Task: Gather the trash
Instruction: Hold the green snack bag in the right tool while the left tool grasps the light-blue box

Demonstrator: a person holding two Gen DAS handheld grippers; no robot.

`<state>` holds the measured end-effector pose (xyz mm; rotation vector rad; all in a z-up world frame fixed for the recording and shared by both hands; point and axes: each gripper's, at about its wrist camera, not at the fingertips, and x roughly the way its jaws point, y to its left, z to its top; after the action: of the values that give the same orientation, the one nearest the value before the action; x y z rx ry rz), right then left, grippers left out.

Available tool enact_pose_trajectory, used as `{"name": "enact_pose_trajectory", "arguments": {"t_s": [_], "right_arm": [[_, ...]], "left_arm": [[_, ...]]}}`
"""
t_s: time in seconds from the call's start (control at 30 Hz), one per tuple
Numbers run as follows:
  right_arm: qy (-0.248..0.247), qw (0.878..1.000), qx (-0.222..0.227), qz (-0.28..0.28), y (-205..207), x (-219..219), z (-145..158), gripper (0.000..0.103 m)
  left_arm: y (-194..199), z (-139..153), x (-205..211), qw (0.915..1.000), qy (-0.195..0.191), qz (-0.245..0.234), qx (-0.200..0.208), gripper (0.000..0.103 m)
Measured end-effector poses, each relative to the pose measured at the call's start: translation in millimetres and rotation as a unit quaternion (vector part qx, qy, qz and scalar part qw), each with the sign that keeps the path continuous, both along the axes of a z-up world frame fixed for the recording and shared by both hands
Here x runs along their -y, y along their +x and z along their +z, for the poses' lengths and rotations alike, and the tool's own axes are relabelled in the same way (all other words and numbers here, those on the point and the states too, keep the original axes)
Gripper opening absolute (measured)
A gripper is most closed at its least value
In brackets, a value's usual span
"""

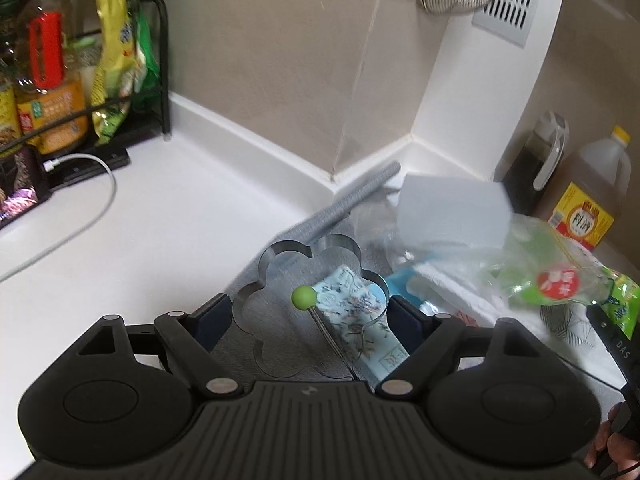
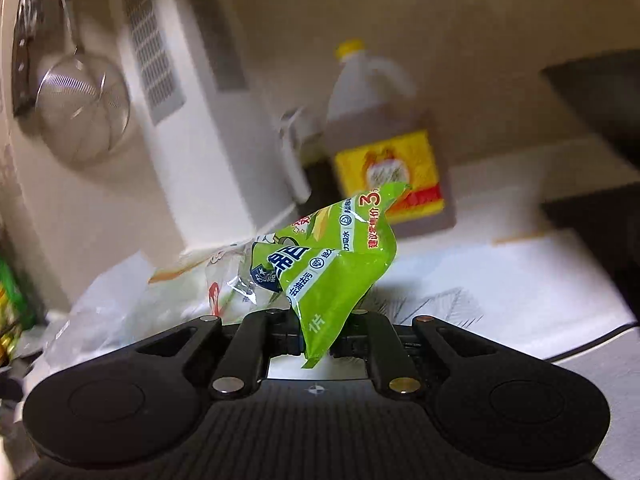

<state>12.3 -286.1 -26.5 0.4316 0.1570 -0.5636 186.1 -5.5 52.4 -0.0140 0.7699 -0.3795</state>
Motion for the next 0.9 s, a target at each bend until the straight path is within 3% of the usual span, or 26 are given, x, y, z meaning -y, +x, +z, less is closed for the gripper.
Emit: {"name": "enact_pose_trajectory", "arguments": {"t_s": [0.23,0.47,0.9], "right_arm": [[-0.033,0.997,0.031,-0.07,-12,1,0,0.011],[-0.021,0.997,0.017,-0.074,-9,5,-2,0.011],[-0.005,0.997,-0.002,-0.075,-2,11,-7,0.011]], "left_arm": [[-7,14,-14,0.9997,-0.007,0.009,0.02,0.088],[-9,4,-8,0.9997,0.011,0.004,0.019,0.088],[22,-38,15,0.9943,0.107,0.007,-0.003,0.09]]}}
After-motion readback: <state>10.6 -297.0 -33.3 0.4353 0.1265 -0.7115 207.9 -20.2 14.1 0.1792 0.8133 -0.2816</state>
